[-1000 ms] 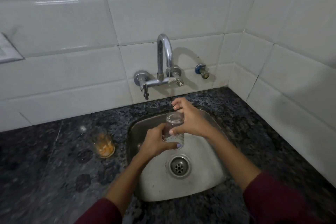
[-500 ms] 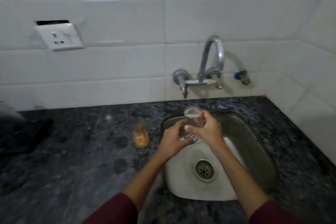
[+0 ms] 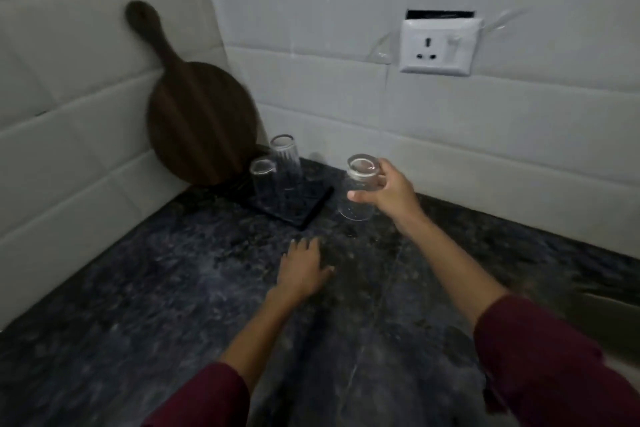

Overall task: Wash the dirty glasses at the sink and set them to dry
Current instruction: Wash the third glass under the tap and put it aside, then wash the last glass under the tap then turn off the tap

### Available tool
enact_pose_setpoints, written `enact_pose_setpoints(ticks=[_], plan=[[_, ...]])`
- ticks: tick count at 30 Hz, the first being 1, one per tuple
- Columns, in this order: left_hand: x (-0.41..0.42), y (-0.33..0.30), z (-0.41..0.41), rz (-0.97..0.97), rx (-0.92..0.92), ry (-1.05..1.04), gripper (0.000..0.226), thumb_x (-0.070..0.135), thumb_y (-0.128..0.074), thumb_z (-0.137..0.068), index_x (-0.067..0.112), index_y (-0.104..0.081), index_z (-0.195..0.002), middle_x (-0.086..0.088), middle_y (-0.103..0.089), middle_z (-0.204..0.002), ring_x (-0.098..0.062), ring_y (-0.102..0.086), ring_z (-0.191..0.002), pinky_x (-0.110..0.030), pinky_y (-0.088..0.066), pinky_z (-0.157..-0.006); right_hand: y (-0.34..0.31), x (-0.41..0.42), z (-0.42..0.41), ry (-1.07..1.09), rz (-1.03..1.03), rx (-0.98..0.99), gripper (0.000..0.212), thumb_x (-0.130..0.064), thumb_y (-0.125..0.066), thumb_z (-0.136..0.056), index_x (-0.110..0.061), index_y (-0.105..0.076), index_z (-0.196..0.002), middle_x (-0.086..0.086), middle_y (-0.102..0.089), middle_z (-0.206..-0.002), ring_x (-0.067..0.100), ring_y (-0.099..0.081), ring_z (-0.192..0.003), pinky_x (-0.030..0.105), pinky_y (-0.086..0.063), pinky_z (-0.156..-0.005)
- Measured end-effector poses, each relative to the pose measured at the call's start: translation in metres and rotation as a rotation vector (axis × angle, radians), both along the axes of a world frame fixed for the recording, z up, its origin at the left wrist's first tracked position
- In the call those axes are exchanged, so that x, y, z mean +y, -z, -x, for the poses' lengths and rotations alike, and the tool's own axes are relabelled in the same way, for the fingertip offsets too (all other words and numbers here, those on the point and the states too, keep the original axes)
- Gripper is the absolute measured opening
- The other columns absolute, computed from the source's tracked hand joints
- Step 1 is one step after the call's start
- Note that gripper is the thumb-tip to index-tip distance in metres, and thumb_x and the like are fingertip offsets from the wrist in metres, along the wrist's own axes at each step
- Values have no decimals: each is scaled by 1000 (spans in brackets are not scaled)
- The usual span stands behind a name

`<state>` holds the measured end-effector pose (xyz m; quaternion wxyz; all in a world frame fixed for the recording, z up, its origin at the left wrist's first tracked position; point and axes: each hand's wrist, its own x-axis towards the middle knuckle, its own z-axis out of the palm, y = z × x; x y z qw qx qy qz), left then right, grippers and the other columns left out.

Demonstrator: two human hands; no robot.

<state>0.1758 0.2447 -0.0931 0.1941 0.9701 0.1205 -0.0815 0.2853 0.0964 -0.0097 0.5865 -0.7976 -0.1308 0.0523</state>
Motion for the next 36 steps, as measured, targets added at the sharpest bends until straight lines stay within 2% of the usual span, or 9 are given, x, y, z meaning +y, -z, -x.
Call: enact_pose_setpoints(ticks=[3,6,11,19,23,26,28,31,36], plan=[[37,11,-1,-44,202,-55,85,52,-49,-92,10,-6,-152,-20,-4,-159,-40,0,-146,-56,-10,-115,21,69,-26,-123,51,41,69,-17,-87,-58,-16,-54,-119,4,-65,-116,22,-61,-107,45,-50,-94],[55,23,-5,-37,258,-49,88,57,-42,-92,11,2,-152,-19,10,-159,-39,13,-146,-57,-3,-116,41,114,-43,-191,114,60,80,-16,-87,-59,-17,-50,-129,4,-63,-122,21,-59,-112,41,-49,-97],[70,37,-8,-31,337,-11,90,58,-41,-93,10,7,-152,-19,19,-158,-38,18,-144,-56,-1,-118,61,146,-56,-218,180,106,71,-6,-85,-60,-15,-55,-123,3,-66,-118,17,-60,-109,38,-49,-96],[68,40,-11,-37,352,-14,90,53,-46,-93,9,5,-152,-19,20,-157,-39,18,-144,-56,-2,-118,72,156,-59,-234,207,116,74,-9,-81,-68,-13,-46,-133,7,-60,-125,18,-56,-111,27,-44,-94],[57,33,-13,-21,307,-20,85,49,-49,-93,8,-2,-152,-21,7,-159,-41,9,-146,-55,-9,-117,63,139,-51,-275,251,137,88,-14,-78,-73,-12,-26,-145,10,-45,-143,24,-44,-130,34,-36,-109],[34,26,-16,67,12,27,71,40,-56,-91,5,-27,-145,-20,-27,-151,-39,-22,-142,-46,-26,-115,51,104,-28,-254,138,166,80,-12,-74,-77,-11,-29,-143,11,-43,-144,23,-43,-131,31,-37,-107],[-1,13,-18,239,-165,125,61,31,-61,-89,5,-39,-139,-16,-43,-143,-30,-40,-133,-30,-31,-108,43,58,-6,-174,48,177,66,-10,-72,-79,-11,-40,-137,12,-51,-136,23,-51,-123,29,-41,-102],[-68,-10,-17,423,-233,292,57,21,-67,-86,5,-46,-135,-11,-52,-137,-23,-48,-126,-12,-30,-89,30,-22,26,-36,-19,110,43,-5,-69,-80,-9,-56,-121,14,-63,-120,20,-60,-107,29,-47,-97],[-173,-11,-23,575,-132,458,78,28,-79,-75,11,-40,-140,-6,-49,-141,-19,-47,-129,-16,-34,-99,6,-154,68,193,-23,-59,23,1,-62,-82,-16,-66,-96,5,-69,-93,15,-65,-90,24,-52,-86]])
